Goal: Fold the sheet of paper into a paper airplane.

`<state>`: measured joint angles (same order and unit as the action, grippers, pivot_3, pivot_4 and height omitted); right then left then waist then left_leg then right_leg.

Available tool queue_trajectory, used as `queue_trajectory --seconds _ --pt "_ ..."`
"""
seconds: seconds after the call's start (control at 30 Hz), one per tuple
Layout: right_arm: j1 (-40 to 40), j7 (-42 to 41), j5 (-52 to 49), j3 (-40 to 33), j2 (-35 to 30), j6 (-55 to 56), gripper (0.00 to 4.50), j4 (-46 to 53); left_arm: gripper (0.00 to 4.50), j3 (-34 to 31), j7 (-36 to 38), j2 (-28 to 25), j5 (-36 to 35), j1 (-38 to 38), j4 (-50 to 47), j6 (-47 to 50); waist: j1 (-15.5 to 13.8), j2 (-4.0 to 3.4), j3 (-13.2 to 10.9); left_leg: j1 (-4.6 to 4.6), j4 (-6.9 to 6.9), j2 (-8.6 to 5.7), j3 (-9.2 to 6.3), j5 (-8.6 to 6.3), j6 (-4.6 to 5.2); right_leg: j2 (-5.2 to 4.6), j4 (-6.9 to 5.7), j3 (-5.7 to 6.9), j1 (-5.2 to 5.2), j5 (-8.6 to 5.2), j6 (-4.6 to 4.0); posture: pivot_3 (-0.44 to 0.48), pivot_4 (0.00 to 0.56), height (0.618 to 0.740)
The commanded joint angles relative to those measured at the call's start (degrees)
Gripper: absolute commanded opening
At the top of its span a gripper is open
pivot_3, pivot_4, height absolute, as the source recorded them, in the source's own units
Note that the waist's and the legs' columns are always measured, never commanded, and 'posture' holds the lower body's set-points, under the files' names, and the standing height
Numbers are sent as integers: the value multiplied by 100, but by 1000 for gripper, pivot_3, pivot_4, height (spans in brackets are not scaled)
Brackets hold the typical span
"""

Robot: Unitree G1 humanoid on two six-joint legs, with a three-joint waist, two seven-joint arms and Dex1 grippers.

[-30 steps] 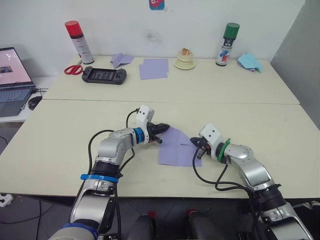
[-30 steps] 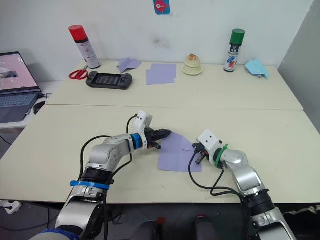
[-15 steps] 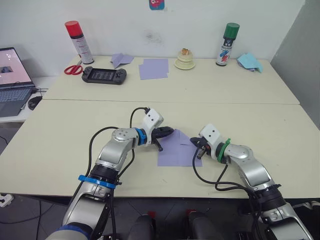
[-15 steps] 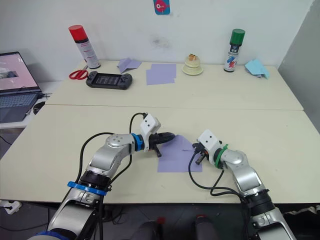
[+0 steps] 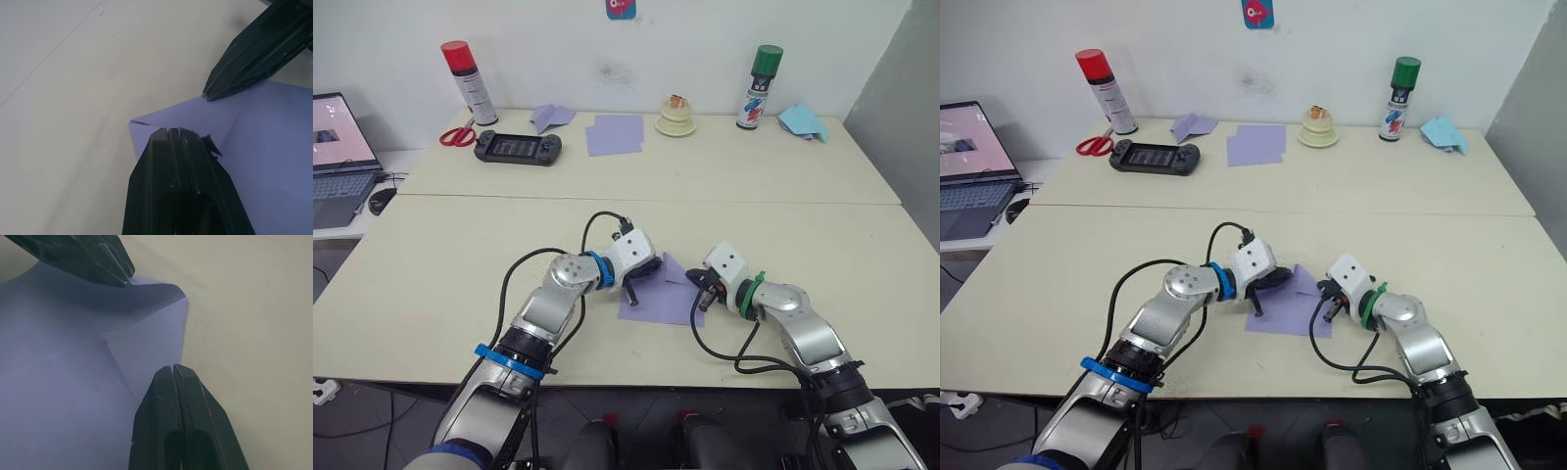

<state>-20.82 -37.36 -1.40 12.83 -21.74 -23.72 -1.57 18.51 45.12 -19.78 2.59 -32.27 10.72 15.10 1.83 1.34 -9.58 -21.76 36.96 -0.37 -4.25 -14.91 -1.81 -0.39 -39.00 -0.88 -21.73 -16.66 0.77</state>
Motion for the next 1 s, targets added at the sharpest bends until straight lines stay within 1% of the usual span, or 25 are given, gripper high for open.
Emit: queue_trajectory --seconds 0.03,0.23,0.53,0.83,1.0 --pt "44 -96 -29 99 35 -98 0 -94 22 184 -144 52 217 74 -387 166 2 0 0 0 0 1 0 0 0 0 0 0 0 0 0 0 150 740" --pt "45 -154 -37 72 -18 -133 0 -48 22 436 -277 82 548 153 -592 317 -3 0 0 0 0 0 0 0 0 0 0 -1 0 0 0 0 150 740" --pt "9 -210 -31 56 -59 -140 0 -70 22 515 -329 20 832 62 -501 457 -2 0 0 -1 -1 0 0 0 0 0 1 -1 0 -1 1 0 150 740" --pt "65 -237 -31 78 -74 -164 0 8 22 476 -361 32 903 -43 -403 485 -2 0 0 -1 -1 0 0 0 0 0 1 0 -1 -1 1 0 150 740" --pt "78 -257 -29 86 -91 -163 0 39 22 440 -358 162 820 -35 -452 625 -4 0 0 -1 0 0 0 0 0 0 1 0 0 -1 1 0 150 740"
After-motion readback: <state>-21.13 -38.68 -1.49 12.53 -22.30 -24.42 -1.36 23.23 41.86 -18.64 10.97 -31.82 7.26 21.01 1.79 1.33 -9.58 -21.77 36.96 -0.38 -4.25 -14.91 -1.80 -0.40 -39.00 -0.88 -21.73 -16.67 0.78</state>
